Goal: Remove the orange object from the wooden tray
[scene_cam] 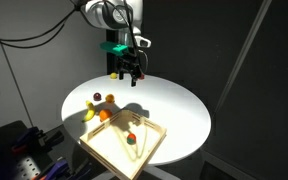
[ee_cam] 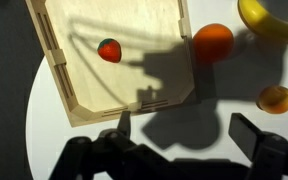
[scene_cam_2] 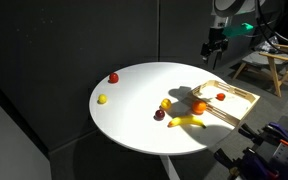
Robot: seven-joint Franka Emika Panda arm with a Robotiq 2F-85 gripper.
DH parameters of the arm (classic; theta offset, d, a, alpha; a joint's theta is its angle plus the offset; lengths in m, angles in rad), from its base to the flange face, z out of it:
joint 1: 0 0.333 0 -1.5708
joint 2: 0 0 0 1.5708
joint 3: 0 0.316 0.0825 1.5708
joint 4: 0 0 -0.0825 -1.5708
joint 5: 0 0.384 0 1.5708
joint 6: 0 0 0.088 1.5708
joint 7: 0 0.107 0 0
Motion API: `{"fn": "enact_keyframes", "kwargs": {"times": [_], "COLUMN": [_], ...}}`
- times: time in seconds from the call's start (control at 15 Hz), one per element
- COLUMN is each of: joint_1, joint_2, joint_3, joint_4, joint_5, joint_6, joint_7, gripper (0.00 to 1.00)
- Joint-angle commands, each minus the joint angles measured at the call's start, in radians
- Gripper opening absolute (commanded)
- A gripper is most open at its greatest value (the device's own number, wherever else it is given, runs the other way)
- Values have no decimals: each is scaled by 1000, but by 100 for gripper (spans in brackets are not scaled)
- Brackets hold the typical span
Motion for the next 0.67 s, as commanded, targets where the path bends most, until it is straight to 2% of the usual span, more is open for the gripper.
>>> {"fn": "enact_keyframes", "kwargs": {"times": [0.0,0.6], "joint_1": [-2,-7], "joint_2": [0,-10], "joint_3": [2,-1], "joint_4": [3,-10], "joint_5": [0,3], "joint_6": [-3,9], "joint_7": [2,-14], "gripper": [100,100]}}
